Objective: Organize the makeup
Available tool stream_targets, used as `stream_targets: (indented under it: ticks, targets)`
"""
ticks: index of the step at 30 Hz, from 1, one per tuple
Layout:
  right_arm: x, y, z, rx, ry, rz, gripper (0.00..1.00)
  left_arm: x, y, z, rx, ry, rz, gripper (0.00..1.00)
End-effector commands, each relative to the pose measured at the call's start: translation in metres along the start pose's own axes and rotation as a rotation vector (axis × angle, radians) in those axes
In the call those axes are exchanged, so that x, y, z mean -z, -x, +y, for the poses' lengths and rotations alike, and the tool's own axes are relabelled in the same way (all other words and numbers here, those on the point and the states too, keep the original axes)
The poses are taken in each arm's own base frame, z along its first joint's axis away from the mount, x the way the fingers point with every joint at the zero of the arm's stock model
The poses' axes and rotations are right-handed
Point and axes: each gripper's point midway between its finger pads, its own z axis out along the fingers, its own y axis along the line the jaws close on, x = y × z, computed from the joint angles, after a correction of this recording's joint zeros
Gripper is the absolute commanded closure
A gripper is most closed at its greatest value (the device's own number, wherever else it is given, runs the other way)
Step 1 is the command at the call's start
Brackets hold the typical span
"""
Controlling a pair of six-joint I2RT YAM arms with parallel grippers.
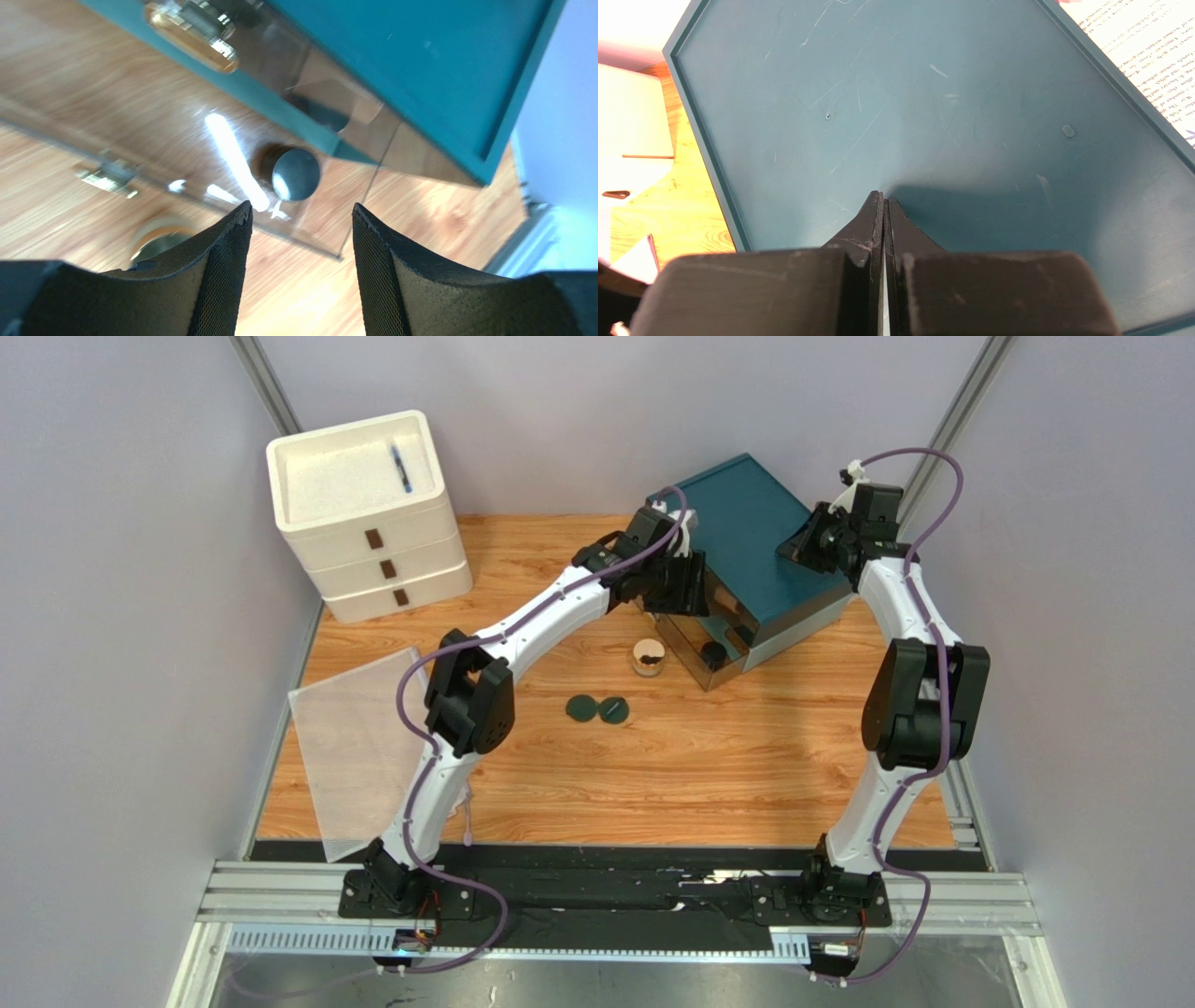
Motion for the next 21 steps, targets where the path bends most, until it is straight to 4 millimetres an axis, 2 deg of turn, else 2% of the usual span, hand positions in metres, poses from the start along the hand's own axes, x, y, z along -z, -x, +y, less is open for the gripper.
stream_targets:
  ticks: [1, 2, 3, 6, 10, 15, 16, 21]
  targets:
    - [0.003, -0.203, -0.089, -0.138, -0.318, 0.620, 1.00, 0.055, 0.015, 0.010, -0.202, 0.111, -0.032, 0.39]
    - [0.003, -0.203, -0.089, -0.136, -0.317, 0.619, 1.00, 0.056, 0.000, 0.021, -0.220, 0.146, 0.019, 0.38]
    - [0.003, -0.203, -0.089, -0.137, -0.318, 0.618, 1.00, 0.058, -0.004, 0.028, -0.238, 0.171, 0.035, 0.31]
    - [0.002, -0.203, -0.089, -0.136, -0.315, 0.618, 1.00, 0.064, -0.028, 0.055, -0.268, 0.267, 0.125, 0.25]
    - [0.002, -0.205, -0.089, -0.140, -0.315, 0.623, 1.00, 0.060, -0.059, 0.074, -0.283, 0.304, 0.212, 0.23]
    - [0.001, -0.203, -0.089, -0.136, -0.317, 0.623, 1.00, 0.048, -0.073, 0.089, -0.279, 0.328, 0.246, 0.20]
    - [0.001, -0.204, -0.090, -0.136, -0.317, 0.623, 1.00, 0.044, -0.076, 0.092, -0.275, 0.332, 0.255, 0.16]
    - [0.000, -0.202, -0.090, -0.135, -0.319, 0.621, 1.00, 0.026, -0.076, 0.092, -0.268, 0.307, 0.252, 0.16]
